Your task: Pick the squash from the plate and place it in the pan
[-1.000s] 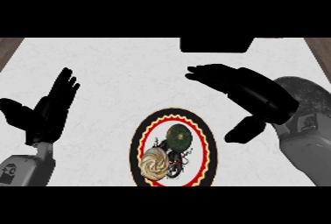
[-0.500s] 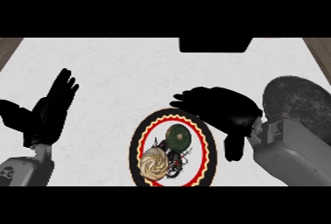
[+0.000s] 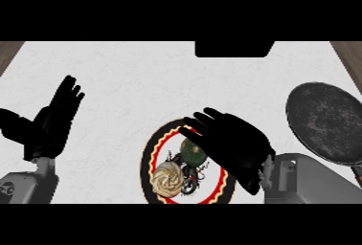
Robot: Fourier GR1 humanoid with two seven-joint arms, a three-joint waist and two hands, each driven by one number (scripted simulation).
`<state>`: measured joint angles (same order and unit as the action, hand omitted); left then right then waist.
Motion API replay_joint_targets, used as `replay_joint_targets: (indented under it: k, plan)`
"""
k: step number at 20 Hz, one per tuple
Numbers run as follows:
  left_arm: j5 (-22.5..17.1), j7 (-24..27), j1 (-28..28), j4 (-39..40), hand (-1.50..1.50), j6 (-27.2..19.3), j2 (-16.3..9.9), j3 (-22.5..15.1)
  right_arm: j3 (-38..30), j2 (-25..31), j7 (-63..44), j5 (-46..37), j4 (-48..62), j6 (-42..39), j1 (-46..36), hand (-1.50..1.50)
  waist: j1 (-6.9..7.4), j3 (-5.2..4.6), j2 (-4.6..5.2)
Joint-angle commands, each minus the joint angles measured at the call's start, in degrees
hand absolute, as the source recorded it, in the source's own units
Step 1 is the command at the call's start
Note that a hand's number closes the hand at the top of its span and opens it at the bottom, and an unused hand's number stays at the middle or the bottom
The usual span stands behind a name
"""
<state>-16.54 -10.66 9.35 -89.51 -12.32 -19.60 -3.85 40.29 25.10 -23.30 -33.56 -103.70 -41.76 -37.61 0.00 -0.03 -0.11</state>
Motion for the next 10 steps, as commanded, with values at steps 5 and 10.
replay_joint_targets:
  k: [5,10]
  plan:
    - [2.8,-2.2,-3.3,-5.2,0.0,0.0,2.2,-0.9,-1.2,-2.9,1.8,-8.4,-1.7,0.0,4.8,-1.5,0.32,0.05,0.03]
    - [4.0,0.9,-1.1,0.0,0.0,1.1,3.9,1.1,1.6,-15.1,-6.0,-12.1,0.7,-5.7,2.6,-1.5,0.19,0.01,0.06]
